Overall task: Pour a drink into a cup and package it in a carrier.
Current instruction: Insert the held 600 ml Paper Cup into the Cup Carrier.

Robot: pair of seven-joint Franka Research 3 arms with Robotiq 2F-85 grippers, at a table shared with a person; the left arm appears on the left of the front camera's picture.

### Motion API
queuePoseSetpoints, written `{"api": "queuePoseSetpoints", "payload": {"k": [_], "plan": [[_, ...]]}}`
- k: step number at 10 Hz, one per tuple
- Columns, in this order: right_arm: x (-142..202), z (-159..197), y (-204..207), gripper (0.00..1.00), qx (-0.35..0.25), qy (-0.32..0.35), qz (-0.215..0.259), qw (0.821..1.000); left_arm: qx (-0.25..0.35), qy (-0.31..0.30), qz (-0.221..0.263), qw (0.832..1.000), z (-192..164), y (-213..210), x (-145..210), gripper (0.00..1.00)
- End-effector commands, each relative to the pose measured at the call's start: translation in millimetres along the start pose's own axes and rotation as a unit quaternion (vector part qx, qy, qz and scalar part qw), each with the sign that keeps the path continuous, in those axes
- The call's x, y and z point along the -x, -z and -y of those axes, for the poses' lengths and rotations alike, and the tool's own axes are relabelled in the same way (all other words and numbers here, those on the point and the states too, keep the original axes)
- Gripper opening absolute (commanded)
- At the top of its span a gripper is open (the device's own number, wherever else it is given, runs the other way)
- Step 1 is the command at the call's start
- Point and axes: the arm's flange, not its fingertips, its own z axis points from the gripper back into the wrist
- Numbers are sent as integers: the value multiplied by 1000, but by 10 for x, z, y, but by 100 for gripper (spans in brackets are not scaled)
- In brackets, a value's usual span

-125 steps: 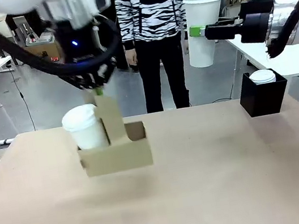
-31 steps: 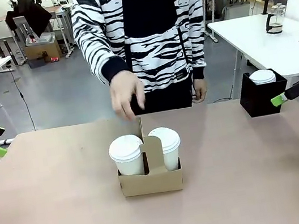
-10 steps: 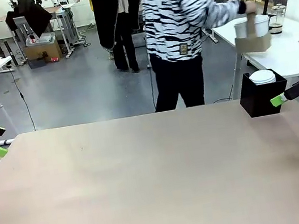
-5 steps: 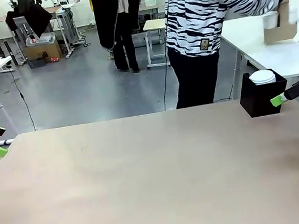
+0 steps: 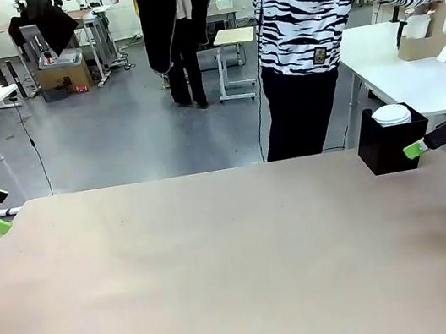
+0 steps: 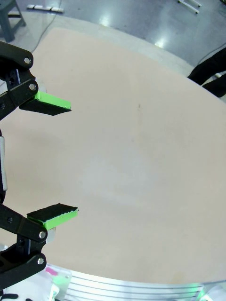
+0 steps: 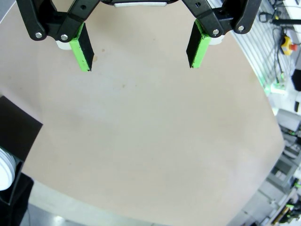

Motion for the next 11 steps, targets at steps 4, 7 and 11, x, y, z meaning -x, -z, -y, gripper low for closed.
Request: {"api": "queuePoseSetpoints", "payload": {"k": [4, 7, 11], "plan": [[24, 26, 18, 100, 5, -4, 0, 1000, 4, 0, 10, 1000, -6, -1, -5, 94], [24, 26, 18, 100, 5, -4, 0, 1000, 4, 0, 10, 1000, -6, -1, -5, 94], [24, 26, 18, 100, 5, -4, 0, 1000, 4, 0, 10, 1000, -6, -1, -5, 94]]}}
